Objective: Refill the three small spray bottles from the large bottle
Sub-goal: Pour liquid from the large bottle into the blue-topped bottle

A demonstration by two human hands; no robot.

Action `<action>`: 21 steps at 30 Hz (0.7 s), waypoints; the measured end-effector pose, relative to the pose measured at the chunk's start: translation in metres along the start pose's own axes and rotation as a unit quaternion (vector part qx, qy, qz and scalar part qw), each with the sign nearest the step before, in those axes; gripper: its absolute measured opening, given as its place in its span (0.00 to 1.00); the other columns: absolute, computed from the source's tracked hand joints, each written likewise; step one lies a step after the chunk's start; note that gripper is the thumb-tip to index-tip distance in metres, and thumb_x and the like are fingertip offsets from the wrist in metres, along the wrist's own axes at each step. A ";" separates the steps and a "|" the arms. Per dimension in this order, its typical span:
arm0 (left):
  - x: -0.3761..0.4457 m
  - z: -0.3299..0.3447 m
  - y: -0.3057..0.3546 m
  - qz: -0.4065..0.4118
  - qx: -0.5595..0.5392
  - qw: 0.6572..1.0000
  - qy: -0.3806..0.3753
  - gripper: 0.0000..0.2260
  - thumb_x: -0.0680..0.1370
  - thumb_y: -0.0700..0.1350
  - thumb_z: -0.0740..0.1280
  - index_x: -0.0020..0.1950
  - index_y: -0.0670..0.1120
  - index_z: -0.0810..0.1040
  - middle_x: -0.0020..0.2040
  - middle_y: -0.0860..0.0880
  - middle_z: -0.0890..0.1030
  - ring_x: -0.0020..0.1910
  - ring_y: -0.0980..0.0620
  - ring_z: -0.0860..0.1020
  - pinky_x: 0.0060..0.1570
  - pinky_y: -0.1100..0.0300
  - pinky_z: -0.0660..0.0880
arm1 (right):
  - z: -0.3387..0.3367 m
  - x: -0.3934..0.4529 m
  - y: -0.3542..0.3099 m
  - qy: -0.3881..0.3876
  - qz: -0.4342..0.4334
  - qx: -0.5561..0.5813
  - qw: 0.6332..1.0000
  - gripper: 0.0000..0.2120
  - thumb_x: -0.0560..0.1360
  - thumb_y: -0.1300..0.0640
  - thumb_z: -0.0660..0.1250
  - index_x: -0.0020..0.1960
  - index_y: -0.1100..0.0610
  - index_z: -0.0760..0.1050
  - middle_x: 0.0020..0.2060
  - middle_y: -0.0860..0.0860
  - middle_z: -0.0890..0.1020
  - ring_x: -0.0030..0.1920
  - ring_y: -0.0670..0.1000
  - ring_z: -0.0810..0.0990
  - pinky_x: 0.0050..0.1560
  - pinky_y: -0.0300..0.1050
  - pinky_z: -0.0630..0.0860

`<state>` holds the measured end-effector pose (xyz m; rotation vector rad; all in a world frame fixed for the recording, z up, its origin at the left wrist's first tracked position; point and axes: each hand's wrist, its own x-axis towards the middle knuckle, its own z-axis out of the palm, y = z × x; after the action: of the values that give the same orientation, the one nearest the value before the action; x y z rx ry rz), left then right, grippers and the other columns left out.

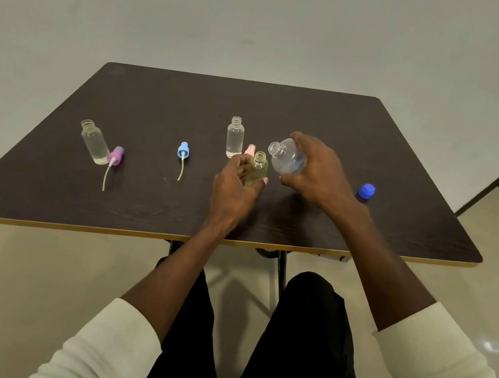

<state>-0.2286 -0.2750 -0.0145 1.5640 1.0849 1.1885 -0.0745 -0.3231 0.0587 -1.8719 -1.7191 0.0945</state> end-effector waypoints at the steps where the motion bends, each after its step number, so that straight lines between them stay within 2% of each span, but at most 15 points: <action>1: 0.000 0.000 -0.001 -0.001 0.000 1.000 -0.001 0.21 0.73 0.39 0.77 0.64 0.46 0.77 0.58 0.51 0.84 0.53 0.61 0.82 0.56 0.66 0.78 | 0.000 0.000 -0.001 -0.008 0.001 -0.008 1.000 0.36 0.66 0.55 0.77 0.71 0.58 0.67 0.65 0.55 0.75 0.63 0.54 0.74 0.60 0.47 0.72; 5: 0.000 0.000 -0.001 -0.003 -0.001 1.000 0.000 0.21 0.74 0.40 0.77 0.65 0.46 0.77 0.58 0.52 0.84 0.55 0.58 0.82 0.57 0.64 0.78 | -0.001 0.001 -0.003 -0.023 0.001 -0.032 0.999 0.39 0.67 0.55 0.77 0.74 0.58 0.64 0.70 0.55 0.71 0.68 0.55 0.71 0.65 0.48 0.69; 8: 0.000 0.001 -0.001 0.004 -0.011 1.000 -0.001 0.19 0.74 0.39 0.77 0.61 0.50 0.78 0.58 0.52 0.84 0.55 0.59 0.83 0.59 0.62 0.79 | -0.003 0.001 -0.005 -0.027 -0.007 -0.042 0.999 0.38 0.68 0.56 0.77 0.74 0.58 0.64 0.70 0.55 0.71 0.67 0.55 0.71 0.65 0.47 0.68; 13: -0.001 0.001 0.001 0.034 -0.035 0.999 -0.018 0.20 0.74 0.36 0.76 0.58 0.56 0.76 0.70 0.49 0.78 0.65 0.56 0.79 0.64 0.64 0.76 | -0.007 0.001 -0.007 -0.027 -0.025 -0.056 0.998 0.36 0.67 0.56 0.76 0.71 0.59 0.67 0.67 0.56 0.74 0.64 0.56 0.73 0.62 0.47 0.70; 17: 0.000 0.001 -0.001 0.042 -0.034 0.998 -0.023 0.22 0.73 0.36 0.76 0.58 0.59 0.75 0.71 0.49 0.78 0.65 0.54 0.80 0.65 0.59 0.76 | -0.009 0.001 -0.009 -0.029 -0.034 -0.064 0.997 0.32 0.67 0.58 0.76 0.69 0.59 0.69 0.64 0.56 0.75 0.62 0.56 0.74 0.60 0.47 0.70; 21: 0.000 0.001 -0.002 0.046 -0.034 0.998 -0.028 0.23 0.73 0.36 0.76 0.59 0.59 0.75 0.71 0.50 0.77 0.65 0.56 0.79 0.65 0.59 0.77 | -0.010 0.003 -0.008 -0.041 -0.032 -0.075 0.996 0.36 0.67 0.57 0.76 0.71 0.60 0.67 0.67 0.57 0.74 0.65 0.57 0.73 0.63 0.47 0.69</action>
<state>-0.2280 -0.2742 -0.0167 1.6002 0.9358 1.2219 -0.0771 -0.3247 0.0721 -1.9426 -1.8857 0.0184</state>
